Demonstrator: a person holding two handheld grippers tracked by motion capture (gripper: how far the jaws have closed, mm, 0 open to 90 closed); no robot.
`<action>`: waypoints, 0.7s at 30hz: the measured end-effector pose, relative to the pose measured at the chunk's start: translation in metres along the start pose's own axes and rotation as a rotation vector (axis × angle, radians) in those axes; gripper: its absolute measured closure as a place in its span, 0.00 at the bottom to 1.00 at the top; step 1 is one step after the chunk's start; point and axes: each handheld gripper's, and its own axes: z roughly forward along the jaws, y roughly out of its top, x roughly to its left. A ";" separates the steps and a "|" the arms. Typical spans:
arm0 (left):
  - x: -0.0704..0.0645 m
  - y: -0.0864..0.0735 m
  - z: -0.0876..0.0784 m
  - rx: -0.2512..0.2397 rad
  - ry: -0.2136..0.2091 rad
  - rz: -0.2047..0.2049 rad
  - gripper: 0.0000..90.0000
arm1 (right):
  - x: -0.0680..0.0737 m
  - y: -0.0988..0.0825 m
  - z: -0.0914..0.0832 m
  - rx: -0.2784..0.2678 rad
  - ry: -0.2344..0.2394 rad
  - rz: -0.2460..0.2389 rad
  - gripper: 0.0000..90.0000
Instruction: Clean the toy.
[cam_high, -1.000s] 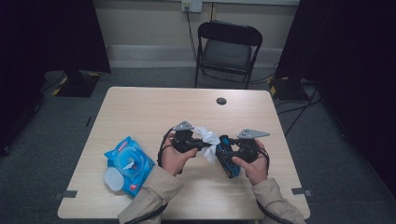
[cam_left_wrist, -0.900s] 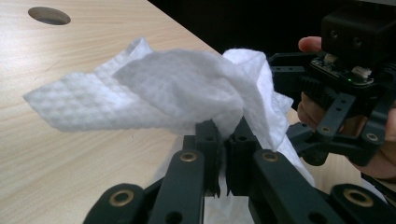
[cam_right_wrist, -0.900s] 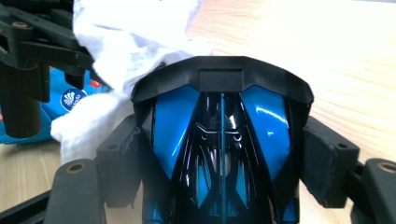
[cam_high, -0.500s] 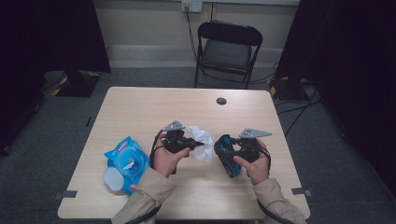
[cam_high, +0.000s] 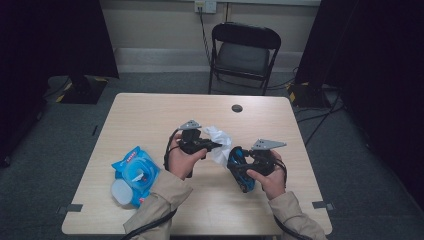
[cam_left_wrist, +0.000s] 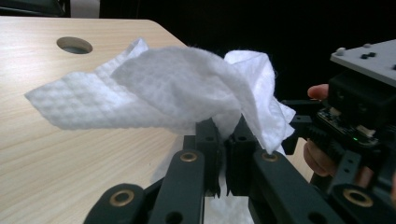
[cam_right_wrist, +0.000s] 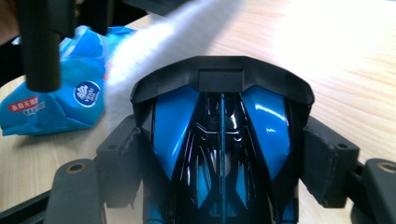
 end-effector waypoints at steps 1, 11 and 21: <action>-0.001 0.000 0.004 0.003 -0.002 0.001 0.96 | 0.002 0.001 0.001 0.001 0.009 -0.006 0.28; -0.005 -0.007 0.023 0.035 -0.023 -0.007 0.96 | 0.008 0.005 0.002 -0.006 0.030 -0.028 0.28; -0.002 -0.009 0.017 0.083 -0.020 0.004 0.96 | 0.004 0.004 -0.001 -0.010 0.015 -0.013 0.28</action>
